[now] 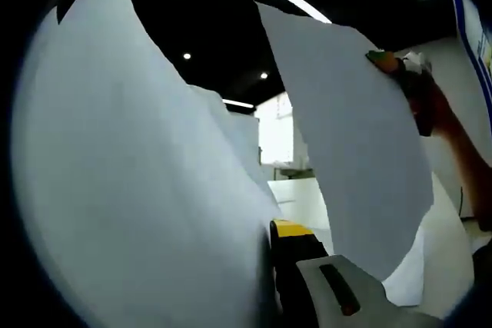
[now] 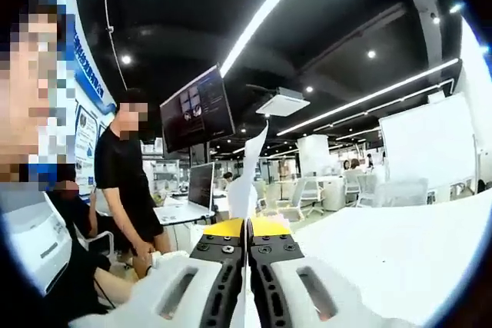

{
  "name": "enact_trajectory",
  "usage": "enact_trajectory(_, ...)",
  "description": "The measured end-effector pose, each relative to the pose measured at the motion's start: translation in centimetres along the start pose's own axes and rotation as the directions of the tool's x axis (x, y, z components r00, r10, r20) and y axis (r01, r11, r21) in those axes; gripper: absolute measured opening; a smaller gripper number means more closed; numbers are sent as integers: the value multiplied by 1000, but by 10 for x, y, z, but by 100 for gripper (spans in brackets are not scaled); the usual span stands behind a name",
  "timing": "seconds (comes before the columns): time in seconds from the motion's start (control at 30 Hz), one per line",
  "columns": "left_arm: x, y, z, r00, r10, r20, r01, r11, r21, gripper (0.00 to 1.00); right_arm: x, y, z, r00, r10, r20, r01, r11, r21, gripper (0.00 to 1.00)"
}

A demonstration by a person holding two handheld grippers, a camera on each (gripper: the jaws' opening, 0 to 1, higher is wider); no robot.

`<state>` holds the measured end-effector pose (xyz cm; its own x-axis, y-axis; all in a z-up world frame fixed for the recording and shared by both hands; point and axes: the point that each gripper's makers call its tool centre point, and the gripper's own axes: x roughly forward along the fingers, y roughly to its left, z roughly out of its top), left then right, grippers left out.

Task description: Organize the stack of printing papers by aligning and flattening the scattered papers on the table

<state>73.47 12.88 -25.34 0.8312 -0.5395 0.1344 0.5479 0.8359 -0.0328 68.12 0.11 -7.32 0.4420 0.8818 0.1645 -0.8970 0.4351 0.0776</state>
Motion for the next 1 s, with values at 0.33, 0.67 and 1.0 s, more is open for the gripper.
enact_trajectory(0.33, 0, 0, 0, 1000, -2, 1, 2, 1000, -3, 11, 12, -22, -20, 998, -40, -51, 40, 999, 4, 0)
enact_trajectory(0.67, 0, 2, -1, 1000, -4, 2, 4, 1000, -9, 11, 22, -44, -43, 992, -81, -101, 81, 997, -9, 0)
enact_trajectory(1.0, 0, 3, -1, 1000, -4, 1, 4, 1000, -9, 11, 29, -63, -62, 983, -120, -136, 117, 993, -30, 0)
